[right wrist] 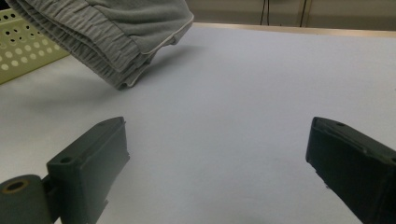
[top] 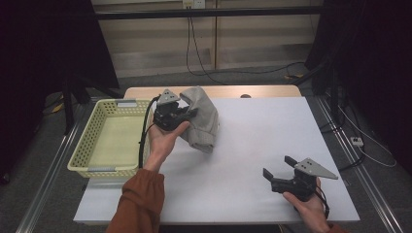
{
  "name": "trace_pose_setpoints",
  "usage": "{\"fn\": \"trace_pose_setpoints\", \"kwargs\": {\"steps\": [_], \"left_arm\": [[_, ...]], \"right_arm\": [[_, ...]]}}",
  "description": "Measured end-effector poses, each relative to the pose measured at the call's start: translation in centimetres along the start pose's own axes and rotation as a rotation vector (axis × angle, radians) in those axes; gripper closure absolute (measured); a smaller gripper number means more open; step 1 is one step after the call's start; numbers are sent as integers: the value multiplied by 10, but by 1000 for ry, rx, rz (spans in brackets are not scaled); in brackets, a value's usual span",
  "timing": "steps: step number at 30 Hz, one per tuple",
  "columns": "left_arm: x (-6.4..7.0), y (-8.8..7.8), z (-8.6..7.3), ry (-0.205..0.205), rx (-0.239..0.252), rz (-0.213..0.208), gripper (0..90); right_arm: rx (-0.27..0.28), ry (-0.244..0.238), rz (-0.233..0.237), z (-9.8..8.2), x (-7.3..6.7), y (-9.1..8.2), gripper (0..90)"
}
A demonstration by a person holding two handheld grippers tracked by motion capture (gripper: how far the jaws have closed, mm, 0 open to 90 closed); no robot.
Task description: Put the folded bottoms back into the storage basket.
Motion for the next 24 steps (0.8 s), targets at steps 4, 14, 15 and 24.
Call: {"fn": "trace_pose_setpoints", "kwargs": {"steps": [4,14,15,24], "left_arm": [[2,-7,2,2,20,-2,769],[4,-24,5,-11,36,11,768],[4,-24,5,-15,32,9,768],[4,-40,6,17,54,31,768]], "right_arm": [[2,-3,1,0,0,0,49],[3,-6,9,1,-1,-1,41],[4,-4,7,1,-2,-1,41],[3,-9,9,1,-1,-1,41]]}}
Point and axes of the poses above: each handheld gripper's, and its own axes: y roughly forward along the jaws, z roughly out of its top, x roughly to its right, the point moved 1 cm from there along y, roughly forward along the jaws, and after that the axes turned 14 degrees about x, right-handed, at the moved point
